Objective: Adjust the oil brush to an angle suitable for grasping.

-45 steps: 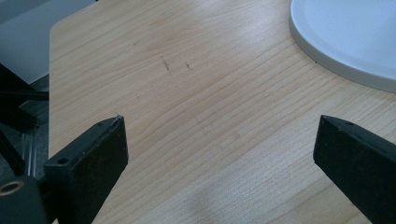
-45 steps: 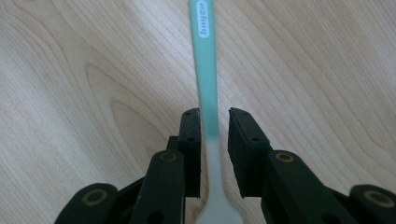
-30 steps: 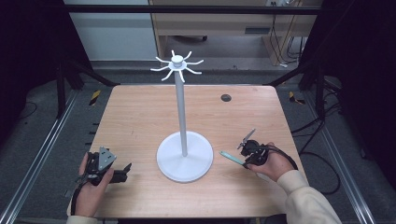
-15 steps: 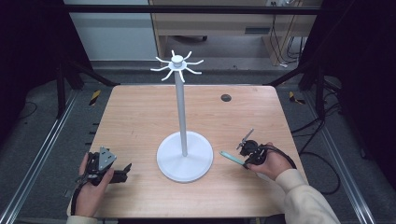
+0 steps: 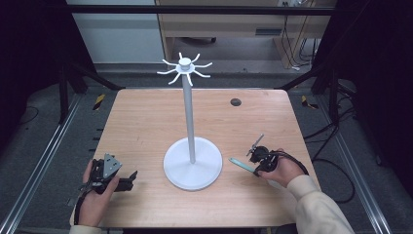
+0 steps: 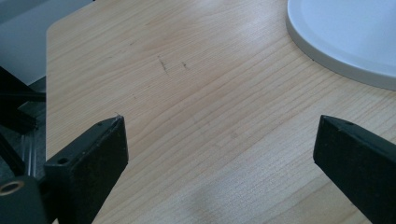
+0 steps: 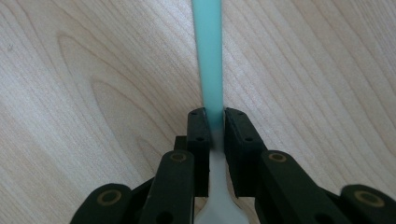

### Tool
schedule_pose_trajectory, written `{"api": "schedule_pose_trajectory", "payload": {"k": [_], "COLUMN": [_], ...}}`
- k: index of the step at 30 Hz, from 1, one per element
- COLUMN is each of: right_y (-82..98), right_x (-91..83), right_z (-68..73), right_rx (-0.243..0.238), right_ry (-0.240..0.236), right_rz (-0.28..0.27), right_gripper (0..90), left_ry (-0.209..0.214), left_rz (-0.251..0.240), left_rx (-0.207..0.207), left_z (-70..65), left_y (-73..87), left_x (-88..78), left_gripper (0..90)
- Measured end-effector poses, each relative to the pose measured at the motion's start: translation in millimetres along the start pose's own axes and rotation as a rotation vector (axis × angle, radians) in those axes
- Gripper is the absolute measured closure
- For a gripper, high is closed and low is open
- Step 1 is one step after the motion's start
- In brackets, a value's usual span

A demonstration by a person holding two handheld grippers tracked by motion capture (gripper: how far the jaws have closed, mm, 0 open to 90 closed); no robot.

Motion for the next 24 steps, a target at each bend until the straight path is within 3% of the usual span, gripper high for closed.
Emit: {"api": "schedule_pose_trajectory", "payload": {"k": [6,13,20,22,24], "right_y": [-0.3,-5.5,-27.0,-43.0,-47.8], "right_x": [-0.1,-13.0,-48.3,-65.9,-70.9], "right_z": [0.9,-0.1,-0.7,-1.0,-0.9], "right_rx": [-0.019,-0.001,0.022,0.034,0.035], "right_ry": [0.009,0.009,0.028,0.034,0.042], "right_rz": [0.003,-0.050,-0.178,-0.259,-0.277], "right_gripper": [82.3,82.5,82.5,82.5,82.5], "left_ry": [-0.001,-0.001,0.000,-0.001,-0.001], "left_rz": [0.001,0.000,0.000,0.001,0.001], "left_rx": [0.000,-0.001,-0.002,-0.001,-0.002], "left_z": [0.1,0.3,0.3,0.9,0.9], "left_y": [0.1,0.2,0.2,0.5,0.6], "left_x": [-0.1,0.1,0.2,0.1,0.0], "left_gripper": [2.7,2.7,2.7,2.7,2.7]}}
Point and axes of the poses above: each handheld gripper's, and its own axes: x roughly forward along the jaws, y roughly out of its underside, z roughly to its left, the point moved 9 cm from there along x, roughly forward along the jaws, and after that the axes turned 3 degrees about x, right-handed, at the moved point
